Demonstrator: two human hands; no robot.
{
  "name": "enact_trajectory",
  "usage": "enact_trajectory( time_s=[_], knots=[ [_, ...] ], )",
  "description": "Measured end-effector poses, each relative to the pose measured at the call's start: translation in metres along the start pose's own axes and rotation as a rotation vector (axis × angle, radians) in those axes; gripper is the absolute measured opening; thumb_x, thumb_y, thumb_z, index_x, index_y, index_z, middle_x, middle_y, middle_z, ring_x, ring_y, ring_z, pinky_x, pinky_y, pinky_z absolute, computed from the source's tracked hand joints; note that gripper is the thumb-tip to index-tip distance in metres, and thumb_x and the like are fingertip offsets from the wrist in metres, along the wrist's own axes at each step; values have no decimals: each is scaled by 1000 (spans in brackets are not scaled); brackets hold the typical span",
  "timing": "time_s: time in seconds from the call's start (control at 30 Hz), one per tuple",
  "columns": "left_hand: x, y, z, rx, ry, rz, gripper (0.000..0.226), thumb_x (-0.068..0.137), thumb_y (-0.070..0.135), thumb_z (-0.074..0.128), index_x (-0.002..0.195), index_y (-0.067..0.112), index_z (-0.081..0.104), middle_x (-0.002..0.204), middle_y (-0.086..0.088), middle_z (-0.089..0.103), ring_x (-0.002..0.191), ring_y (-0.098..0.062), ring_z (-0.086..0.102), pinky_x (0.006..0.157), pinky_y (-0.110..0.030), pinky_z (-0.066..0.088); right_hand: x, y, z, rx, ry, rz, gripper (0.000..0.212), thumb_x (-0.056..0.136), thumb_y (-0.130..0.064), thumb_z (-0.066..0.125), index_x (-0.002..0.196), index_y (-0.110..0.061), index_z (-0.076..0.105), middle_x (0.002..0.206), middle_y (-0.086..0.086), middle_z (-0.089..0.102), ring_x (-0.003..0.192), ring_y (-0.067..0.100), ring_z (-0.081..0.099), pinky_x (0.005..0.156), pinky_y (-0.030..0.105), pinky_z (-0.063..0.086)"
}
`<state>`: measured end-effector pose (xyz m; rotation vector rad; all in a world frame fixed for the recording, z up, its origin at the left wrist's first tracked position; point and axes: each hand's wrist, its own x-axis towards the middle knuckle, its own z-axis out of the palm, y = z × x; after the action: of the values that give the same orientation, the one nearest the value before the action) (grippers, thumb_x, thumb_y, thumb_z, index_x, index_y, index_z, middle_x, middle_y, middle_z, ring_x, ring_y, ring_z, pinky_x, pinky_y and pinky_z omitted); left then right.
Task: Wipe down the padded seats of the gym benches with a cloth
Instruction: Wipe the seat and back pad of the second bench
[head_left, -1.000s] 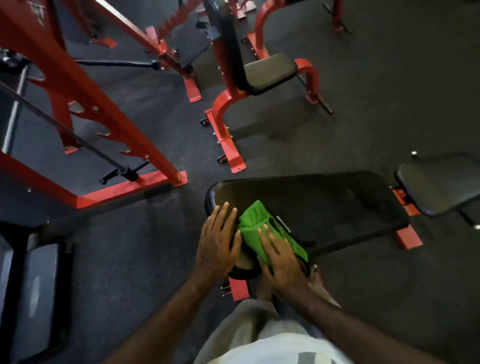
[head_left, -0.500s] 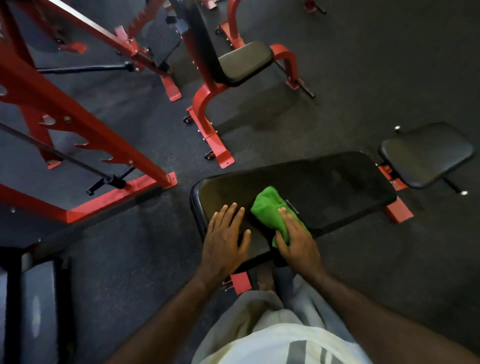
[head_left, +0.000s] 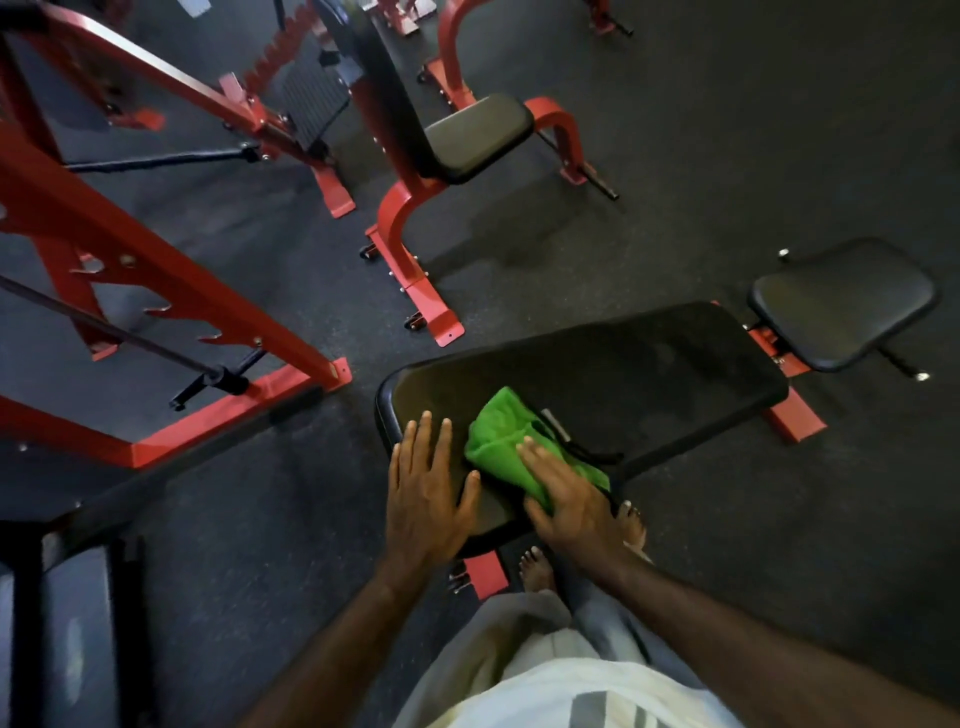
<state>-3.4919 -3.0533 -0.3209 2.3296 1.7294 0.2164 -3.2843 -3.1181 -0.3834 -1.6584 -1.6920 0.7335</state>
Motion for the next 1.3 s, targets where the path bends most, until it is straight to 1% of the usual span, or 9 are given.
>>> enact_trajectory(
  time_s=[0.1,0.2,0.37,0.5,0.67,0.8,0.97,1.1,1.3],
  knots=[
    [0,1,-3,-15,34,-59,83,95,51,55,163,15,22,172,-8,10,159,-25,3,127,-43,10,11,25,-19,-79,-15,-57,69,87,-31,60,154,-21,47,158,-3,47,145,12,45,116,34,42],
    [2,1,-4,-50,69,-142,86,94,50,57,163,14,19,172,-10,9,158,-28,7,127,-43,12,27,6,-14,23,156,334,61,91,-25,68,150,-17,52,153,3,53,140,19,51,115,29,39],
    [7,-7,4,-132,95,-229,91,89,50,48,163,9,17,171,-11,13,158,-27,10,127,-45,17,26,-20,5,-5,-78,-142,72,87,-32,60,156,-26,44,161,-7,43,147,6,40,115,27,40],
    [12,-5,5,-136,111,-264,84,94,53,39,163,9,16,171,-10,12,158,-26,10,126,-40,14,62,-11,7,106,98,233,65,91,-31,61,153,-20,48,161,0,42,150,13,36,123,35,32],
    [9,-1,14,-237,180,-293,80,95,40,41,162,4,17,171,-12,13,158,-24,13,128,-36,14,84,-35,16,72,-255,-252,73,89,-27,51,160,-21,36,167,-1,31,155,10,26,125,25,23],
    [11,2,16,-202,179,-328,78,98,44,36,162,5,18,171,-12,15,157,-24,15,126,-34,16,122,-31,22,94,-20,114,68,93,-33,52,156,-13,40,164,5,35,153,22,33,127,34,21],
    [10,-1,20,-250,190,-309,76,98,41,37,162,5,19,171,-11,14,158,-22,13,127,-35,15,141,-54,36,45,-269,-304,71,91,-25,52,159,-19,35,166,5,33,154,15,28,127,32,20],
    [12,1,17,-263,180,-331,75,99,45,30,164,11,13,172,-3,4,159,-13,2,126,-27,5,179,-59,40,53,-123,49,61,94,-22,61,152,-10,46,159,11,44,150,26,38,127,37,22],
    [11,0,16,-286,171,-320,74,100,45,32,164,12,13,172,-3,8,159,-14,4,128,-31,9,199,-68,42,-5,-267,-294,58,91,-27,59,147,-12,54,151,11,54,143,26,47,124,39,30]
  ],
)
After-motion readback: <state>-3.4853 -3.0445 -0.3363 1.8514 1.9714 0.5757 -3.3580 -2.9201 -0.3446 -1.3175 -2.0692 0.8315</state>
